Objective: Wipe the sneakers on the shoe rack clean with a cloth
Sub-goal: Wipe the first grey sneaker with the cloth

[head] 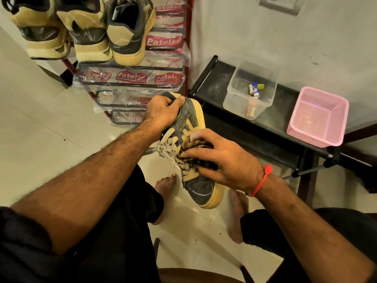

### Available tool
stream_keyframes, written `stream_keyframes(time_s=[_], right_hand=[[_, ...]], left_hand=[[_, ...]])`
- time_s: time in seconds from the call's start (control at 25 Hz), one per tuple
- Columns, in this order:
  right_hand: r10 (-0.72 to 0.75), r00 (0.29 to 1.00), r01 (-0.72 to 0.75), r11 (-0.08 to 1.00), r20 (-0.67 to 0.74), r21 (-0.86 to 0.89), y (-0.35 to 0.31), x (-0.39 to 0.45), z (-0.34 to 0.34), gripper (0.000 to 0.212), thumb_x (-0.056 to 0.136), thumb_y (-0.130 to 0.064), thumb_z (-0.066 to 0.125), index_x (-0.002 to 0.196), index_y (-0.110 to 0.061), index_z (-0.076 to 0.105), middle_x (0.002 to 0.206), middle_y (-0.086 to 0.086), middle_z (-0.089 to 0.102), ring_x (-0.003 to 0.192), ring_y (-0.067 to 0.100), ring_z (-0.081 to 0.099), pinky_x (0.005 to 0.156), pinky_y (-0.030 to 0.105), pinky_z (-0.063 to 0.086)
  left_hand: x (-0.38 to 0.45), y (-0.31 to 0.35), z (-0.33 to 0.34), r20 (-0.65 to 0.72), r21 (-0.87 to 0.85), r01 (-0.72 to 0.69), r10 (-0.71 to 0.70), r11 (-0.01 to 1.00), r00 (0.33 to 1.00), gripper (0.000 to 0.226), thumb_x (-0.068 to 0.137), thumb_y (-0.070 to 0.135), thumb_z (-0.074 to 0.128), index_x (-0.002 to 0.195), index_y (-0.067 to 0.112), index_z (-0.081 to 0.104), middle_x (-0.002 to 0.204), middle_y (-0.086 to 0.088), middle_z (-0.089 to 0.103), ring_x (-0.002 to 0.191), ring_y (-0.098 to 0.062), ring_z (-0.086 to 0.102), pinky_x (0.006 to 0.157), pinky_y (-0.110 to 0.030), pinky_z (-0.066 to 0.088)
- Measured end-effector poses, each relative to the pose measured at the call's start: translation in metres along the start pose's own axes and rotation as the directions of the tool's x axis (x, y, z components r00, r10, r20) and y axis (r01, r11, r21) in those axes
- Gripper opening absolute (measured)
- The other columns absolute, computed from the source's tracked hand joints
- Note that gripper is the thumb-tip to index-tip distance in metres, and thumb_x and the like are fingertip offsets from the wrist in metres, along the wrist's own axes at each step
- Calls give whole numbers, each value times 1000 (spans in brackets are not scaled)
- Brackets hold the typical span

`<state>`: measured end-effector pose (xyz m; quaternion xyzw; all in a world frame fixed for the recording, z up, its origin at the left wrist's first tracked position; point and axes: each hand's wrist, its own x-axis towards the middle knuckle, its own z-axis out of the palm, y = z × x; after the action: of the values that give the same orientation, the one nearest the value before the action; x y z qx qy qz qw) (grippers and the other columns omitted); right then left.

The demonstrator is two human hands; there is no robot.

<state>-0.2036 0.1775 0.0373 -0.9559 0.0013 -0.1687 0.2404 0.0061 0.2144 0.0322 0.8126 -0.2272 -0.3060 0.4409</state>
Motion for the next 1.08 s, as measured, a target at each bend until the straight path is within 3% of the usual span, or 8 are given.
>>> stream_keyframes(time_s=[0.2, 0.28, 0.4, 0.52, 0.68, 0.84, 0.92, 1.08], right_hand=[[234, 944, -239, 971, -231, 5, 22, 25, 0, 33, 91, -18, 72, 124, -15, 70, 126, 12, 55, 118, 22, 54, 103, 39, 48], [294, 928, -294, 955, -228, 35, 26, 27, -5, 34, 90, -17, 71, 124, -17, 70, 126, 11, 54, 118, 19, 53, 104, 34, 47], [210, 970, -218, 975, 123, 51, 11, 6, -14, 34, 85, -17, 72, 118, -23, 72, 127, 5, 52, 113, 17, 54, 100, 31, 50], [216, 870, -224, 974, 443, -36, 4, -12, -21, 35, 84, -23, 73, 118, -28, 72, 124, 1, 52, 112, 17, 54, 96, 37, 53], [238, 971, -239, 971, 11, 4, 24, 2, -14, 35, 85, -17, 72, 120, -20, 72, 126, 8, 55, 113, 20, 55, 100, 32, 49], [378, 848, -398, 917, -373, 24, 50, 23, -6, 35, 85, -9, 71, 119, -16, 72, 121, 11, 57, 113, 17, 53, 102, 17, 42], [419, 823, -432, 900, -385, 57, 53, 19, -10, 35, 86, -10, 72, 120, -17, 72, 118, 7, 57, 110, 10, 51, 100, 21, 46], [211, 977, -205, 970, -34, 129, 23, -4, -7, 35, 82, -14, 75, 117, -19, 73, 119, 5, 59, 108, 15, 59, 97, 28, 51]], left_hand=[[-11, 5, 11, 181, 16, -83, 79, 996, 980, 43, 94, 45, 67, 82, 5, 76, 84, -22, 75, 74, -34, 71, 73, -54, 59], [-10, 7, 10, 144, -9, -43, 44, 999, 989, 43, 94, 46, 68, 84, 5, 76, 84, -18, 76, 75, -35, 72, 70, -49, 60], [0, 5, -3, 29, -90, 66, -63, 994, 998, 39, 93, 45, 69, 81, 8, 73, 89, -14, 77, 83, -35, 75, 70, -45, 61], [5, 1, -13, -35, -84, 62, -65, 995, 997, 33, 93, 43, 70, 73, 17, 70, 88, -11, 78, 85, -32, 76, 72, -47, 64], [-1, 3, 0, 28, 40, -52, 51, 998, 998, 39, 92, 46, 70, 70, 13, 72, 89, -4, 73, 84, -22, 72, 80, -45, 62], [-11, 0, 21, 176, 165, -221, 192, 961, 966, 36, 95, 38, 68, 77, 8, 74, 118, -5, 56, 106, -21, 60, 90, -40, 55], [-8, -1, 16, 137, 71, -182, 172, 981, 976, 41, 92, 49, 68, 69, 15, 72, 118, -7, 62, 106, -20, 62, 93, -40, 54], [2, -2, -4, 59, -71, -83, 88, 994, 994, 57, 69, 76, 66, 70, 20, 76, 111, -7, 71, 97, -26, 71, 93, -50, 58]])
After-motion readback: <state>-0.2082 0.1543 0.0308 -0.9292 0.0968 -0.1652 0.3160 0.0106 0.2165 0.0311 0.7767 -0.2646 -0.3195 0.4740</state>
